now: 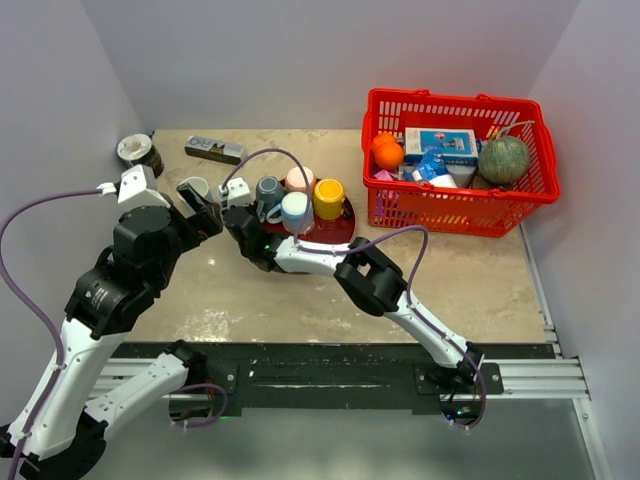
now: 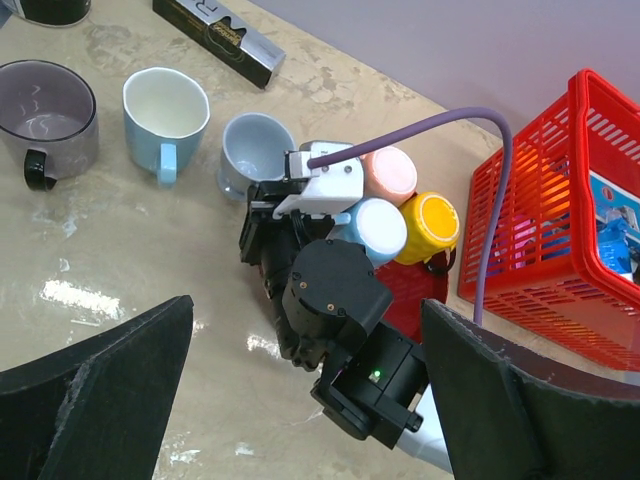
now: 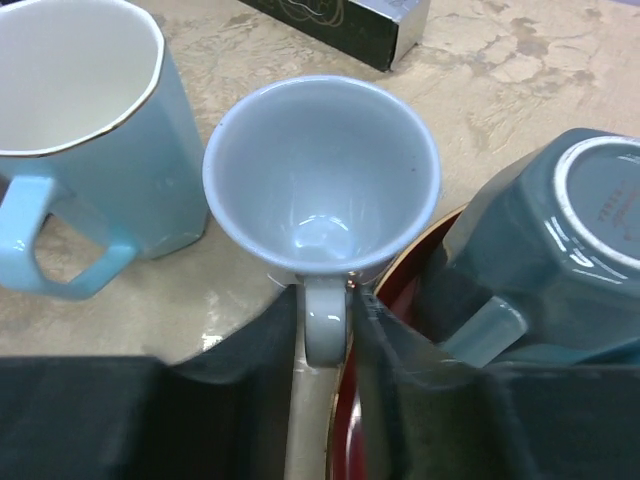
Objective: Turn the mug right side up
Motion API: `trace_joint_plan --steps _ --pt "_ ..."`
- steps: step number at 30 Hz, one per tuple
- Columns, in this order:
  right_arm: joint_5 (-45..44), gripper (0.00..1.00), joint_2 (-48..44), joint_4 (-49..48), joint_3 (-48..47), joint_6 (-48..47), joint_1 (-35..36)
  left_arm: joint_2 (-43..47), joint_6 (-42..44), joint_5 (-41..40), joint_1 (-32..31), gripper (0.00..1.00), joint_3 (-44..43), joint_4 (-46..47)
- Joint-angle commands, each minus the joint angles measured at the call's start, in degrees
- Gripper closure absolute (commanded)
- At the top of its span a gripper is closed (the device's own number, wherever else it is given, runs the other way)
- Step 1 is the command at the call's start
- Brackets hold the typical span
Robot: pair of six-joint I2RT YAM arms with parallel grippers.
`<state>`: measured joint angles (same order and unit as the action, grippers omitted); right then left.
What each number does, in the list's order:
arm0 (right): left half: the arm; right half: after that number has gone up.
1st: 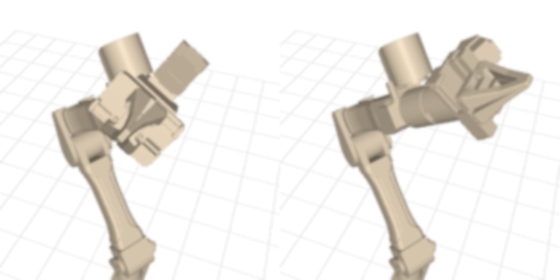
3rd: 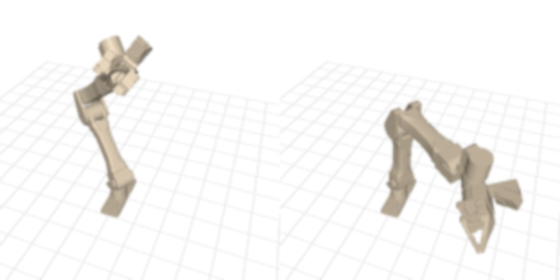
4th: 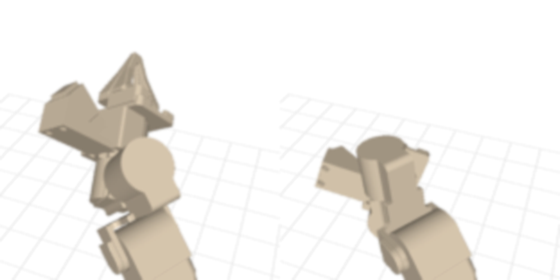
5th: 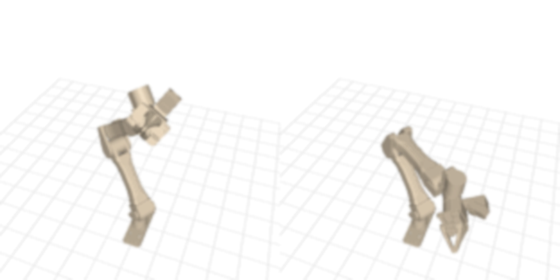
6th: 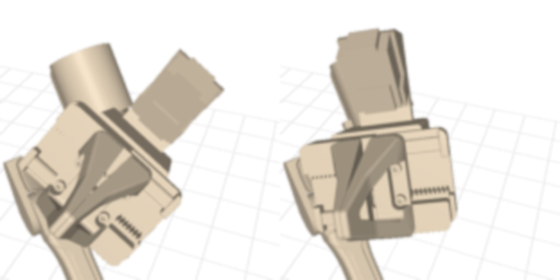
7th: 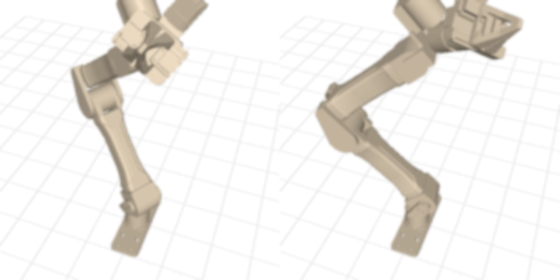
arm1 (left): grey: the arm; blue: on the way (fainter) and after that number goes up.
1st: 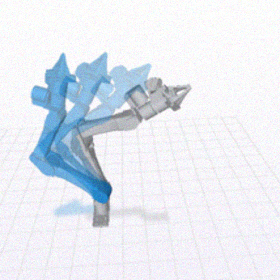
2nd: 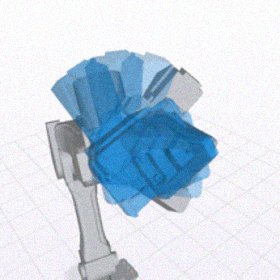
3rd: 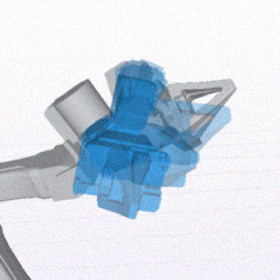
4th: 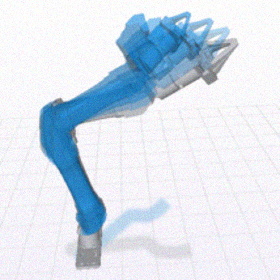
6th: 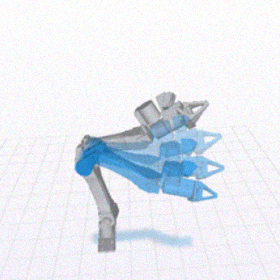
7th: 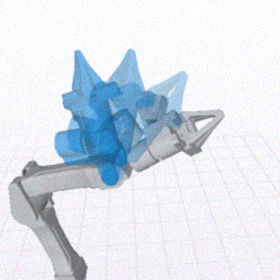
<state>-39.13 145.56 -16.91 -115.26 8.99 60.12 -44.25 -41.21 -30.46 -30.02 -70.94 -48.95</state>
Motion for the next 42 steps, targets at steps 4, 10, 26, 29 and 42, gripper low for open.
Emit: trace_joint_plan --steps 4,10,26,29,42 --pt "-0.68 0.38 -3.52 4.23 -2.33 6.46 -0.35 -0.57 1.48 -1.1 0.05 0.01 -0.52 0.96" --pt "0.55 0.19 -8.44 9.51 -2.42 13.05 -0.35 0.21 4.38 0.75 0.05 0.01 -0.17 2.8" --pt "0.63 0.18 -23.3 41.33 -0.32 38.1 -5.97 0.39 7.72 3.38 0.05 0.01 1.23 7.55" --pt "1.86 0.22 -24.09 44.41 2.93 42.33 -8.17 -0.13 8.42 5.58 0.05 0.01 2.38 9.04" --pt "-1.29 0.21 -16.28 58.21 -6.19 66.66 -9.41 -3.12 10.27 11.74 0.14 0.01 3.52 10.45"
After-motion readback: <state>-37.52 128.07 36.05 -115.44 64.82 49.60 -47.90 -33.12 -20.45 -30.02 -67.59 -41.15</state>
